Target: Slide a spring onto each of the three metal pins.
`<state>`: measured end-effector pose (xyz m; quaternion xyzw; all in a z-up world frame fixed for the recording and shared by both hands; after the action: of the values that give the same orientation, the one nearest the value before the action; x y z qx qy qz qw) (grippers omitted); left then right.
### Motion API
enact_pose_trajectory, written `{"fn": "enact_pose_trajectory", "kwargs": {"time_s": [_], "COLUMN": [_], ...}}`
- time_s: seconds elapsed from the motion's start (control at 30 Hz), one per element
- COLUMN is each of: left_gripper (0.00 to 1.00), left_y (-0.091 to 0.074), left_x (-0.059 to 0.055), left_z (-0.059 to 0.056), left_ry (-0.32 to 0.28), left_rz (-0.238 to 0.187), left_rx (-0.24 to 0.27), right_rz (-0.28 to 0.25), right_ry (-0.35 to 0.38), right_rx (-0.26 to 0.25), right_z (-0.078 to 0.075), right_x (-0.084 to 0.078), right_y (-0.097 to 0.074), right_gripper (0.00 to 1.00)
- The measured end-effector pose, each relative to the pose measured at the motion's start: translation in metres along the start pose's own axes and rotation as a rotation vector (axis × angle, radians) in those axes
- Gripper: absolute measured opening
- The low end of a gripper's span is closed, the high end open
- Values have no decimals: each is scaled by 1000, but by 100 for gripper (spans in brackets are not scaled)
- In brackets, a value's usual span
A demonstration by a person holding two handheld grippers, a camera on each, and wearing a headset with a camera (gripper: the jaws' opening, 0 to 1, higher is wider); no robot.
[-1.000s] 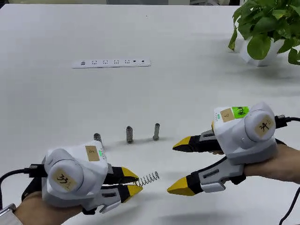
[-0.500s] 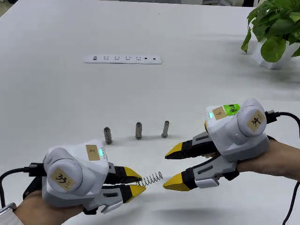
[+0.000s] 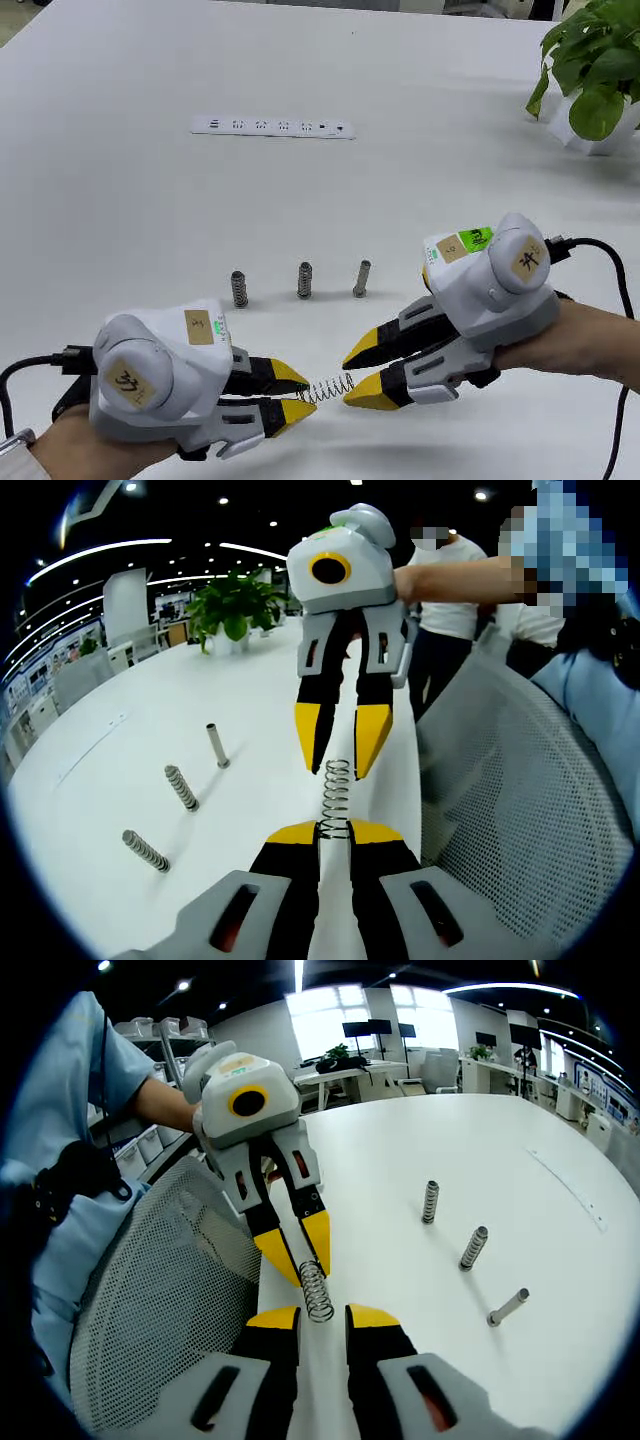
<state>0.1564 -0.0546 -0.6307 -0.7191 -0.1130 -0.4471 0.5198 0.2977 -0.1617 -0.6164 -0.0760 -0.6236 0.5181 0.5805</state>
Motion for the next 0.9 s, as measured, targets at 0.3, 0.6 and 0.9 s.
{"fn": "enact_pose_trajectory", "kwargs": {"time_s": [0.3, 0.6, 0.9], "left_gripper": [10, 10, 10], "left_y": [0, 2, 6], "left_x": [1, 3, 7], "left_z": [0, 0, 1], "left_ry": [4, 6, 11], "left_rz": [0, 10, 27], "left_rx": [-4, -14, -22], "right_rz": [9, 33, 58], "right_ry": [2, -16, -33], "right_rx": [12, -7, -36], "right_z": [1, 4, 7], "right_x": [-2, 1, 5], "right_y": [-1, -3, -8], "right_gripper": [12, 11, 11]}}
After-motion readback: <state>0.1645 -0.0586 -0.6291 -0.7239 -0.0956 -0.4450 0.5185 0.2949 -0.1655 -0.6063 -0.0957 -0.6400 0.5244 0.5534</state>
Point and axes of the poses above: the centre of the closed fingertips' face, and the gripper's own axes: y roughly forward along the fingers, z roughly to its left, x roughly out of its top, the point moved 10 cm from there along -y, roughly backward along the fingers, and after that the axes turned 7 degrees about z, right-handed, at the moved point
